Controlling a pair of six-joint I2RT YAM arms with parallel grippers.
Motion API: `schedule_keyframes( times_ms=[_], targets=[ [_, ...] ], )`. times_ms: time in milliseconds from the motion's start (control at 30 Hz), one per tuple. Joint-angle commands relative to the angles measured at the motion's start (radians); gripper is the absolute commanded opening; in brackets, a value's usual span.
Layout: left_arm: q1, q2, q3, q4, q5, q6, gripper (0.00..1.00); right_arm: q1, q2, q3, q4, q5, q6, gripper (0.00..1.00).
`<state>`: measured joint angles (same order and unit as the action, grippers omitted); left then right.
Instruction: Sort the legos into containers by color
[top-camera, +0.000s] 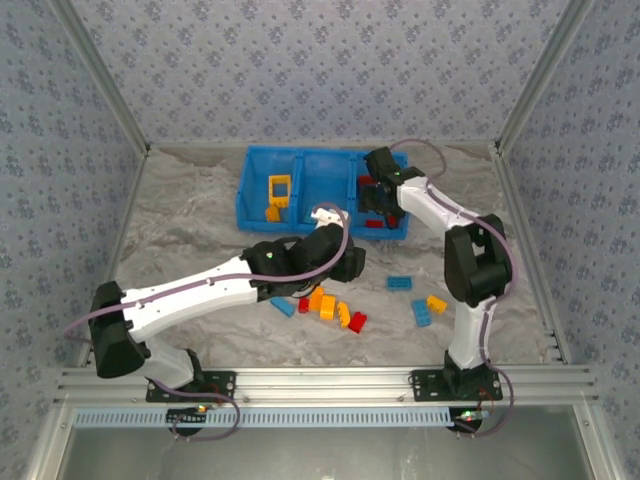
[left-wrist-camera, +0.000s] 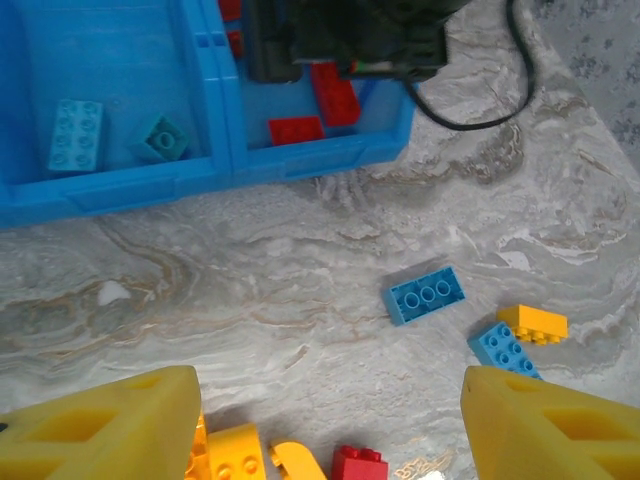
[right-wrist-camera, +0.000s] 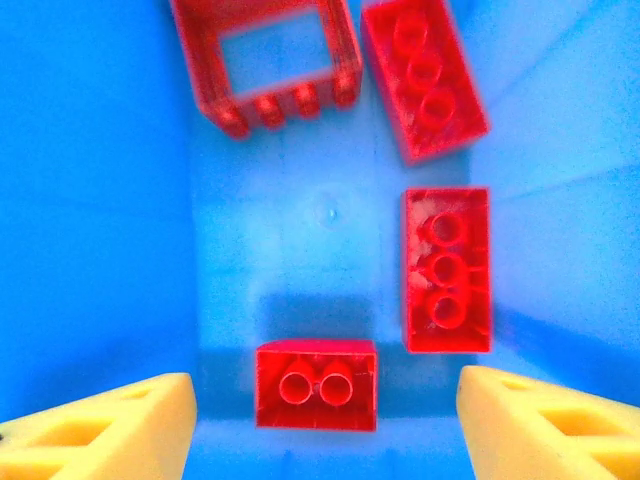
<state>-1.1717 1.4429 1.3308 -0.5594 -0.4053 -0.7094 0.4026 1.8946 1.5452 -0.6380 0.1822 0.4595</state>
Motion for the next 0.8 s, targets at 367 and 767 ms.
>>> schedule_keyframes(
  times_ms=[367, 767],
  targets=[
    [0.152, -0.262, -0.231, -0.330, 0.062, -0.201, 0.70, 0.343, -0.610, -0.339, 0.061, 0.187, -0.070, 0.69],
    [0.444, -0.384, -0.512, -0.310, 0.249, -0.480, 0.68, 0.935, -0.842, -0.760, 0.280, 0.253, -0.007, 0.75]
  ],
)
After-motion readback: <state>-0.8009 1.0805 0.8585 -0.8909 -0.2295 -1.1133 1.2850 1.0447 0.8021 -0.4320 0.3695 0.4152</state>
